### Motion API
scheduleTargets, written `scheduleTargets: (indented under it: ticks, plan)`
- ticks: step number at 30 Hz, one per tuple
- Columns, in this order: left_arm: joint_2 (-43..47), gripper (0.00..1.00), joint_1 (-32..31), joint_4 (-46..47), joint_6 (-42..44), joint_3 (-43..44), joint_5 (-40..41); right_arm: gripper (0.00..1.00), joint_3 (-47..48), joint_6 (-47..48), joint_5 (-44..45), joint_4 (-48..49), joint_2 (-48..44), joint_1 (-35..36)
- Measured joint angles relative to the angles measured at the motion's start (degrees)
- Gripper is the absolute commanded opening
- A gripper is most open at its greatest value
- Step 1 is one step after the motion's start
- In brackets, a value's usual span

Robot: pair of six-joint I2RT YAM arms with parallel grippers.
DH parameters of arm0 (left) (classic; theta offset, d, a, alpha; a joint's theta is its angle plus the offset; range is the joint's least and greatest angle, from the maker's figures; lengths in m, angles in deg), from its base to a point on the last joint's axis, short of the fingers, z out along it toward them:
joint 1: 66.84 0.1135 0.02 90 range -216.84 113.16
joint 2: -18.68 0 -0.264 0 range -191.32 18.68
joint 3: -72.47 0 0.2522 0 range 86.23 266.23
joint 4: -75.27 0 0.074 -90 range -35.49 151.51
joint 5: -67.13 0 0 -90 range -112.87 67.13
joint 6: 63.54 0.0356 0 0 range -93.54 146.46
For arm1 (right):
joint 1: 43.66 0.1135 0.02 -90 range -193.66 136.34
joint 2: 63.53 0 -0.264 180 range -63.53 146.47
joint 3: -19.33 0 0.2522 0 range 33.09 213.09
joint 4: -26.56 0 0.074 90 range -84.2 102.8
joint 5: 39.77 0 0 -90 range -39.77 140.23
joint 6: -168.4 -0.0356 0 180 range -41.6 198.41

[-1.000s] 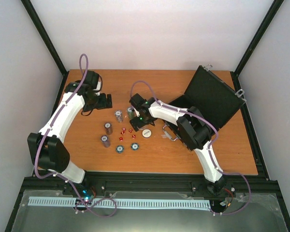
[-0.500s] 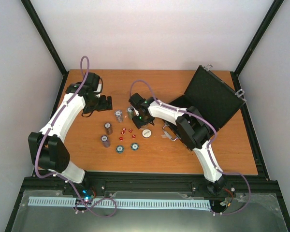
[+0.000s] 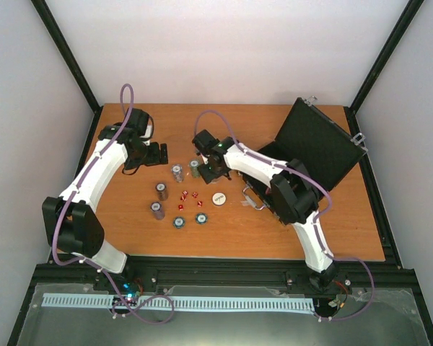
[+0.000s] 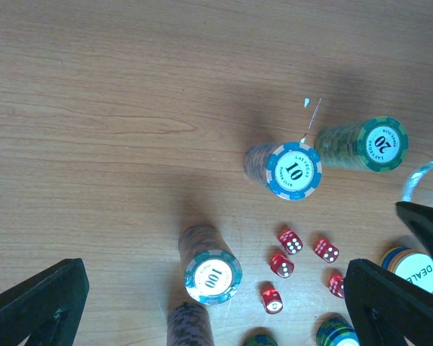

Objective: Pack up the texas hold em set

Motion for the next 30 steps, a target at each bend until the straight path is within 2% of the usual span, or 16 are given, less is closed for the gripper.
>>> scheduleTargets:
  ticks: [8, 19, 30]
  plan:
    - [0.0, 1.0, 0.0, 0.6, 0.0, -0.4, -0.3, 0.47, -0.1, -0.2, 3.6, -0.4, -7.7, -1.5]
    - [-0.3, 1.0, 0.0, 1.1, 0.0, -1.0, -0.9, 0.47, -16.5, -1.5, 10.1, 0.4, -17.9, -11.2]
    - [-1.2, 1.0, 0.0, 1.5, 0.0, -1.8, -1.2, 0.48, -27.1, -1.9, 11.8, 2.6, -20.2, -13.6]
